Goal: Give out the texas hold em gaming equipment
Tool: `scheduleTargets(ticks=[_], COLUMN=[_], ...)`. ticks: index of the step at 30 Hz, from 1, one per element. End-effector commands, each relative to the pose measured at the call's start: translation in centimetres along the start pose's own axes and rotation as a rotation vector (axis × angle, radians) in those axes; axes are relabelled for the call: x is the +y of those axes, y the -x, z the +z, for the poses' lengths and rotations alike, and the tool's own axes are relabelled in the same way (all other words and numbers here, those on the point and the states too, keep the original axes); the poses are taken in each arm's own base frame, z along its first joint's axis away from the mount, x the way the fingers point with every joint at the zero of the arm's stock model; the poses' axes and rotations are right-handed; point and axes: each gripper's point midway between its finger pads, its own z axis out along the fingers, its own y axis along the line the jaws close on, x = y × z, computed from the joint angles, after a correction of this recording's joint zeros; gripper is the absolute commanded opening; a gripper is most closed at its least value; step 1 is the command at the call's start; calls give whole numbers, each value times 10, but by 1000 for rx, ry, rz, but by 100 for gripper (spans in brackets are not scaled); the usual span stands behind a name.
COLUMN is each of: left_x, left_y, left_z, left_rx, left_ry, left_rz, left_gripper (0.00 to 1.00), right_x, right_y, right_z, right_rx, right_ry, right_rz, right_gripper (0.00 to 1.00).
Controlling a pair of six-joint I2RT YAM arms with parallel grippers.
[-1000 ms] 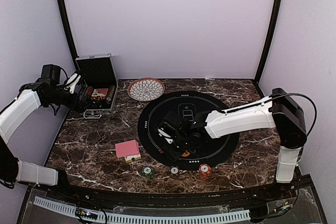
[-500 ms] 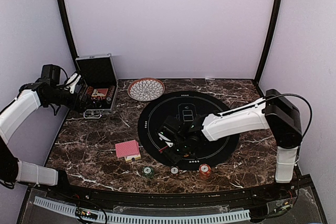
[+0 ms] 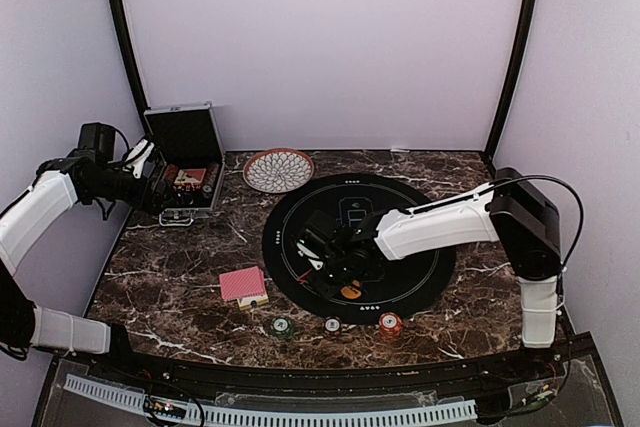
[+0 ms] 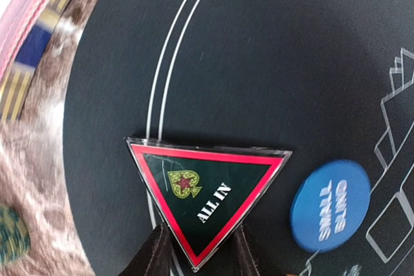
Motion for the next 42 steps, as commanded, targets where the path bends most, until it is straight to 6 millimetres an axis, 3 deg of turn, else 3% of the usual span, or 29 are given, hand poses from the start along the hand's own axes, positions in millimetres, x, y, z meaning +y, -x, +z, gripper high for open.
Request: scheduleTargets(ticks=[1, 14, 22, 25, 28, 33, 42], left_x=[-2, -3, -7, -8, -9, -12, -18], left_y=[7, 4, 0, 0, 0, 0, -2], left_z=[-9, -10, -9, -10, -10, -10, -9], left_rx=[-13, -8, 13, 13, 17, 26, 43], left_ry=[-5, -8, -28, -32, -41, -58, -83], left_rz=[2, 10, 11, 14, 12, 11, 23], left_gripper=[99, 99, 99, 99, 99, 99, 99], right_x=[-15, -20, -21, -26, -34, -45, -65], right_y=[29, 82, 105, 109, 111, 95, 24], right_z=[17, 45, 58, 47, 28, 1, -13], right_rx=[-59, -109, -122, -136, -161, -166, -81], right_ry=[-25, -10, -2, -18, -40, -63, -129], right_rz=[48, 82, 93, 95, 104, 134, 208], right_gripper=[31, 27, 28, 36, 52, 67, 79])
